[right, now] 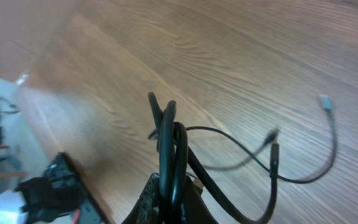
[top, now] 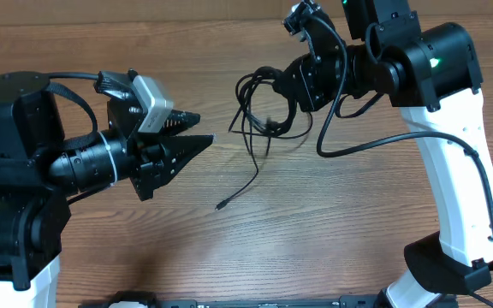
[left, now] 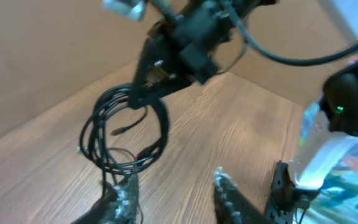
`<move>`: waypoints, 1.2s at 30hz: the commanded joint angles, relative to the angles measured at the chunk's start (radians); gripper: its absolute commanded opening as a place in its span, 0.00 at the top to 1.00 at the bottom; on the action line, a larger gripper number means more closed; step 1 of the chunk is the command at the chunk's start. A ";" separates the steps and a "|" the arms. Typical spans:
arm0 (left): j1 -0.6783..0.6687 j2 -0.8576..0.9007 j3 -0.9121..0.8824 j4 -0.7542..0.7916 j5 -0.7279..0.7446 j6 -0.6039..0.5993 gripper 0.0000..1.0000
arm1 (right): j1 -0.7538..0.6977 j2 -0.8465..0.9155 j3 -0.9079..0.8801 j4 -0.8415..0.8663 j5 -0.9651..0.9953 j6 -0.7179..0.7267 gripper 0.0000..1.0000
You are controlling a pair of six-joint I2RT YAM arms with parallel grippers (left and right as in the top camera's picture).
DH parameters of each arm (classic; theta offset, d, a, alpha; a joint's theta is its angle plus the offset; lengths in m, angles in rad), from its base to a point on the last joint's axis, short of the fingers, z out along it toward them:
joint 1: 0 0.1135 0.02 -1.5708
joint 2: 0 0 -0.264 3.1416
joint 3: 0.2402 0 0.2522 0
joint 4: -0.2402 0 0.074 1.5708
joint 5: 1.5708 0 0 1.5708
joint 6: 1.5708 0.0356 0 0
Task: Untangle cables
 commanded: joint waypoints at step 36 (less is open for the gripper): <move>-0.002 0.179 0.015 -0.132 -0.170 0.072 0.96 | -0.001 -0.007 0.018 0.011 -0.731 -0.022 0.96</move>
